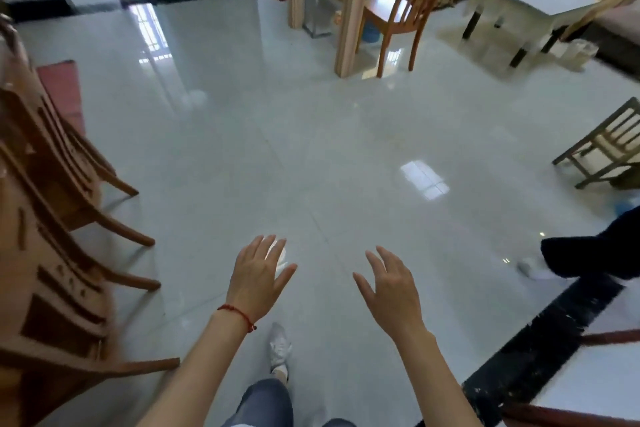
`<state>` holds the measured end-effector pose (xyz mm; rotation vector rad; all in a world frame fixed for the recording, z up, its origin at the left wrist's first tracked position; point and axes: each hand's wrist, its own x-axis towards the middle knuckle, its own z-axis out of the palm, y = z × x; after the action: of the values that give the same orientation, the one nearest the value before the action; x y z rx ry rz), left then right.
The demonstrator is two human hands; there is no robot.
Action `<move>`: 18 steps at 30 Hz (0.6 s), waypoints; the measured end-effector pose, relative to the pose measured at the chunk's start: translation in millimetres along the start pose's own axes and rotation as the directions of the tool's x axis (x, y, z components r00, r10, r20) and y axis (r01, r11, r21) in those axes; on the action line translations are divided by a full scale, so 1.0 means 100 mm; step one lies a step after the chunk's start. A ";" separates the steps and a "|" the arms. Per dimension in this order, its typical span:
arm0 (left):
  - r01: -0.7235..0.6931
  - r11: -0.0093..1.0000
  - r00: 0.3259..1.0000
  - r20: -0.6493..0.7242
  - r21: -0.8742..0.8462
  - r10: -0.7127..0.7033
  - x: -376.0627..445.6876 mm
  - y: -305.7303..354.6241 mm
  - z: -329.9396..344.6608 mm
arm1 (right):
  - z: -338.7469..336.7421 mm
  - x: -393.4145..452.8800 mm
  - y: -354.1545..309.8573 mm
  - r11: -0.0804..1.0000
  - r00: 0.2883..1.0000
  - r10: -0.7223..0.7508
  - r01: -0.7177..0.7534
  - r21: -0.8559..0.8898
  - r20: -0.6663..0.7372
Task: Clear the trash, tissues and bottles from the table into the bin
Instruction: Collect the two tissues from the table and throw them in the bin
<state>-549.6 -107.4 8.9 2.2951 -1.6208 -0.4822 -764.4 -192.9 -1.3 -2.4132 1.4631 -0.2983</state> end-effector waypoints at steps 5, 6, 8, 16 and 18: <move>0.092 0.996 0.994 -0.065 0.007 -0.092 0.56 -0.44 -0.17 | 0.22 0.85 -0.32 0.992 0.991 -0.128 0.128 0.012 0.040; 0.111 0.994 0.991 -0.075 -0.004 -0.111 0.69 -0.53 -0.22 | 0.27 1.03 -0.40 0.989 0.987 -0.151 0.150 0.009 0.060; 0.141 0.990 0.985 -0.101 -0.020 -0.142 0.94 -0.71 -0.32 | 0.34 1.39 -0.56 0.981 0.978 -0.192 0.191 0.013 0.085; 0.261 0.964 0.959 -0.126 0.042 -0.254 1.83 -1.44 -0.74 | 0.53 2.66 -1.18 0.961 0.955 -0.276 0.272 0.051 0.105; 0.295 0.954 0.949 -0.131 0.044 -0.287 2.04 -1.59 -0.79 | 0.58 2.92 -1.28 0.955 0.946 -0.296 0.291 0.062 0.129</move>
<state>-317.6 -245.4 -7.7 2.5713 -1.2622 -0.3477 -505.4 -387.8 -2.8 -2.5595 1.0278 -0.2196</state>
